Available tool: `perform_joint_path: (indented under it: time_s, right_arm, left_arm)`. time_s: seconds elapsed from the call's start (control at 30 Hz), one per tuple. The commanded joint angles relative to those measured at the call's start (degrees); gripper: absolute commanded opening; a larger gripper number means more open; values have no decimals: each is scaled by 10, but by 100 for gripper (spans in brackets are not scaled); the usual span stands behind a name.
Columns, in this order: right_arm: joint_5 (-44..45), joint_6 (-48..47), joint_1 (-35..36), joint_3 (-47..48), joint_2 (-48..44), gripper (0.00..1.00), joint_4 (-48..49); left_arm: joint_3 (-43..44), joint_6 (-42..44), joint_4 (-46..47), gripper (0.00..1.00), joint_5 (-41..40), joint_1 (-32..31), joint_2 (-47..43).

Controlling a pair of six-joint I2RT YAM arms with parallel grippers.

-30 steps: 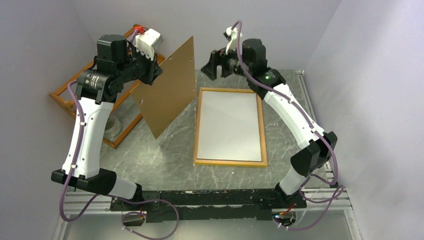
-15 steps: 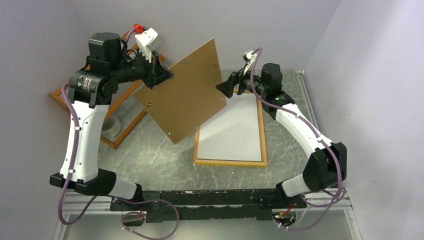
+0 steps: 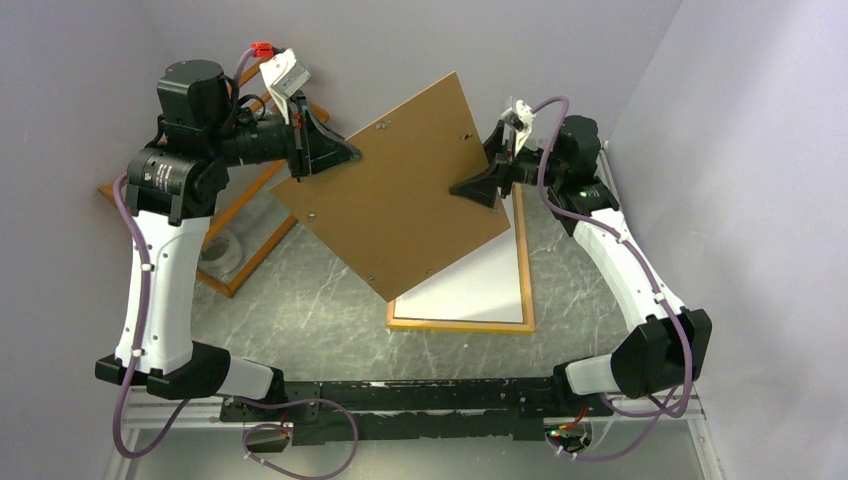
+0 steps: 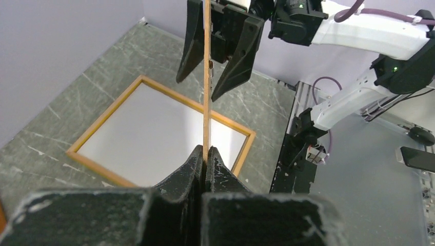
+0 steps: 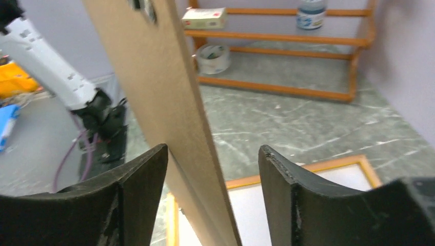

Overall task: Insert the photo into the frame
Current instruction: Turn over the photo frame item on the photo frame.

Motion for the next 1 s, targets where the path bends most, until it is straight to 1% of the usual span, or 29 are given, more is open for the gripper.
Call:
perform_joint_path:
  time_s: [0.0,0.03,0.1,0.13,0.17,0.2,0.3,0.33,0.4,0.43,0.47,0.5,0.53,0.6,0.63,0.77,0.83,0.9,0.93,0.97]
  right_arm:
    - [-100,-7,-1,24,-10,62,-34]
    - [-102,-4,-2,24,-12,56,-40]
    - [-107,-1,-3,28,-13,38,-53]
    - [-109,-3,-3,33,-12,27,-65]
    - [-111,-8,-4,41,-10,12,-84]
    - [-107,-12,-5,49,-8,0,-101]
    - [-87,-6,-6,46,-16,0,-105]
    - [-80,4,-7,40,-20,0,-95]
    - [-75,23,-8,27,-31,0,-74]
    - [-68,39,-9,19,-37,0,-59]
    - [-64,51,-10,10,-45,0,-45]
    - [-59,62,-11,0,-52,0,-31]
    - [-49,70,-12,-9,-60,0,-17]
    - [-35,68,-16,-20,-71,0,-14]
    - [-26,61,-19,-20,-74,0,-23]
    - [1,56,-29,-17,-74,0,-67]
    - [44,62,-30,-8,-73,0,-92]
    - [106,88,-31,-5,-73,0,-103]
    - [139,104,-32,0,-71,0,-113]
    - [194,125,-35,7,-63,0,-131]
  left_arm:
    - [32,-34,74,3,48,0,-9]
    - [32,-34,75,3,45,0,-7]
    - [31,-31,74,3,38,0,-5]
    - [26,-31,77,2,30,0,-6]
    - [15,-34,86,3,10,0,-11]
    - [-2,-36,99,3,-9,0,-20]
    - [-70,-32,160,4,-72,0,-61]
    - [-86,-30,171,8,-91,1,-70]
    - [-104,-18,179,23,-122,1,-78]
    - [-110,-11,179,42,-143,0,-80]
    - [-118,-10,182,74,-172,1,-83]
    - [-127,-11,188,91,-207,0,-86]
    - [-135,-9,192,94,-244,0,-88]
    - [-152,-3,199,94,-308,0,-92]
    - [-162,14,206,94,-340,0,-97]
    - [-223,16,266,94,-466,0,-124]
    - [-254,12,293,94,-499,1,-146]
    - [-294,16,332,94,-512,0,-170]
    - [-313,16,348,94,-513,0,-182]
    - [-331,14,361,94,-512,0,-196]
